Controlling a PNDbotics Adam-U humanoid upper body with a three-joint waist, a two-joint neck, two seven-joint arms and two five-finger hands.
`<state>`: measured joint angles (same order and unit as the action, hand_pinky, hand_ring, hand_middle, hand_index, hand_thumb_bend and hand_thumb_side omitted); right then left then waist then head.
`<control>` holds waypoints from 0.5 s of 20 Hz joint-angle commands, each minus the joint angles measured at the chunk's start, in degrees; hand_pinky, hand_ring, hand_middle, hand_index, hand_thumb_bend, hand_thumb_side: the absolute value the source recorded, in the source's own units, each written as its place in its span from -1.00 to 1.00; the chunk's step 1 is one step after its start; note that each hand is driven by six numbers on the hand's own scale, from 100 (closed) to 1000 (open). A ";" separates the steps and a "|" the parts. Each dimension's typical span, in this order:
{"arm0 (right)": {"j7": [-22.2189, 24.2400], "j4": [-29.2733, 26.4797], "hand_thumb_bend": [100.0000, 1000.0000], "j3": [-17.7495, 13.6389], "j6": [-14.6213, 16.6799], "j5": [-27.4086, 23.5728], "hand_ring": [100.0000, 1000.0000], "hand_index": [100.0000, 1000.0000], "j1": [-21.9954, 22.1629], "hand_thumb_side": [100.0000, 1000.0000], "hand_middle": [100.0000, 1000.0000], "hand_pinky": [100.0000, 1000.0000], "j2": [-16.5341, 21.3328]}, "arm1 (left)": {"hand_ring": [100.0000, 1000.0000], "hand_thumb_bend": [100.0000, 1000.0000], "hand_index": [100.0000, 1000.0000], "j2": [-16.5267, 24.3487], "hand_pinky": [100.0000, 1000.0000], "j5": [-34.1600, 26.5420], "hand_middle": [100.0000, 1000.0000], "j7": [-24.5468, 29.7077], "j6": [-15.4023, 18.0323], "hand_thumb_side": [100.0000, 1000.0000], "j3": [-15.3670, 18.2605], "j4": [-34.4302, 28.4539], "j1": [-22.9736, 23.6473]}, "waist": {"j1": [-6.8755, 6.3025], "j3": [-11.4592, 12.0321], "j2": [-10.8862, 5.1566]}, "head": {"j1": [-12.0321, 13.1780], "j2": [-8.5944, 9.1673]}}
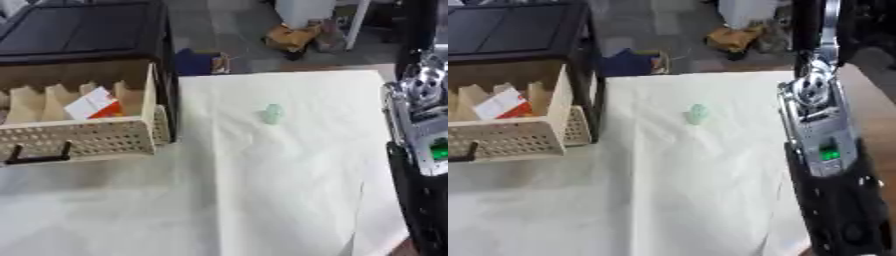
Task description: Pick up objects from table and place into drawer.
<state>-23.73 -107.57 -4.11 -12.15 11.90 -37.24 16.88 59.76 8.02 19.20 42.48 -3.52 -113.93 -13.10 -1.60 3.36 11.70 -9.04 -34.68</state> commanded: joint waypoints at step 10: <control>3.30 -0.72 -1.00 -1.32 1.87 -0.76 0.26 0.53 -0.98 1.00 0.00 0.28 1.05 | -0.04 -1.00 0.50 1.45 -0.67 0.43 0.02 12.51 -5.00 1.00 -5.71 -0.66 0.12 | 0.55 -1.18 0.00 | 1.22 1.09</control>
<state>-21.11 -107.62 -4.91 -10.59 11.54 -37.27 16.88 59.89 8.47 28.04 35.41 -9.26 -113.93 -12.69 -0.98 2.18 12.43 -8.09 -34.18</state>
